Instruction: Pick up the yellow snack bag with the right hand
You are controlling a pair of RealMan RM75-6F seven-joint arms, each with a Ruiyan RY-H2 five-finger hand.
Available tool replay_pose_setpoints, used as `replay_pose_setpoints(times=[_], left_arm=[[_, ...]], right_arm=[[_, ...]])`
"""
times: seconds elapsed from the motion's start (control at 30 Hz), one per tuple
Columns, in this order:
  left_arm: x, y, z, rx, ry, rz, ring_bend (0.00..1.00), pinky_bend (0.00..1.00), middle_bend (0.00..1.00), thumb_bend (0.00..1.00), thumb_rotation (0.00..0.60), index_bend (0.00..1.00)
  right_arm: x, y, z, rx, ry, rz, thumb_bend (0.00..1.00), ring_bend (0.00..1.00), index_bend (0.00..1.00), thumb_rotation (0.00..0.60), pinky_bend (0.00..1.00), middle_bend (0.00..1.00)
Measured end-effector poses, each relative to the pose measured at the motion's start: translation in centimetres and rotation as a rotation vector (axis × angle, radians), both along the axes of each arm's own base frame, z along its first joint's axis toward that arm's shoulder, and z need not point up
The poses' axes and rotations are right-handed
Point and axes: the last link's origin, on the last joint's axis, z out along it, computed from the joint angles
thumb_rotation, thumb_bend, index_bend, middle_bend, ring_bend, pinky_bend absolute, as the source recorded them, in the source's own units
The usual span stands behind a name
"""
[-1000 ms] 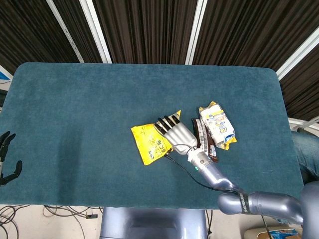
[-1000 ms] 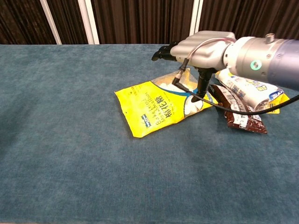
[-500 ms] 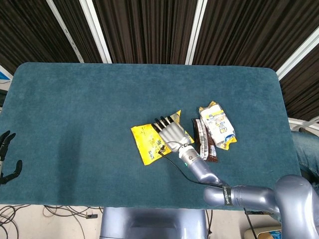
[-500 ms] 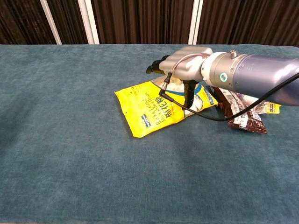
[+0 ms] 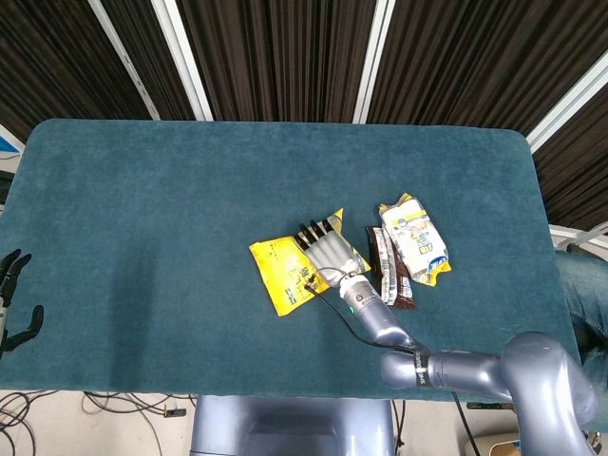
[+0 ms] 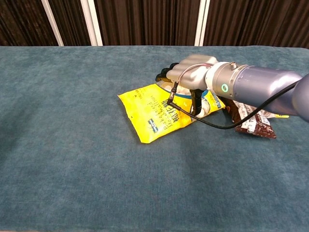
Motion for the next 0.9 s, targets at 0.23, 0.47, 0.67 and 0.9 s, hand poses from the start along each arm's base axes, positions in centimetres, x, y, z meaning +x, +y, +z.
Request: replay_pose_setpoints(times=[0.23, 0.47, 0.67, 0.9], left_arm=[[-0.1, 0.0, -0.1, -0.003, 0.000, 0.002, 0.03, 0.01, 0.00, 0.47, 0.600, 0.02], [0.0, 0.0, -0.2, -0.010, 0.001, 0.001, 0.03, 0.01, 0.00, 0.47, 0.600, 0.02], [0.1, 0.0, -0.1, -0.012, -0.001, 0.001, 0.03, 0.01, 0.00, 0.47, 0.600, 0.02], [0.0, 0.0, -0.1, -0.022, 0.001, 0.008, 0.03, 0.01, 0.00, 0.47, 0.600, 0.03]], right_arm=[[0.2, -0.3, -1.1, 0.008, 0.007, -0.001, 0.16, 0.00, 0.00, 0.600, 0.13, 0.00], [0.3, 0.1, -2.1, 0.031, 0.014, 0.024, 0.16, 0.02, 0.03, 0.600, 0.13, 0.08], [0.7, 0.5, -2.8, 0.050, 0.009, 0.047, 0.21, 0.17, 0.13, 0.600, 0.13, 0.21], [0.8, 0.8, -3.1, 0.068, -0.010, 0.053, 0.29, 0.33, 0.29, 0.600, 0.19, 0.36]])
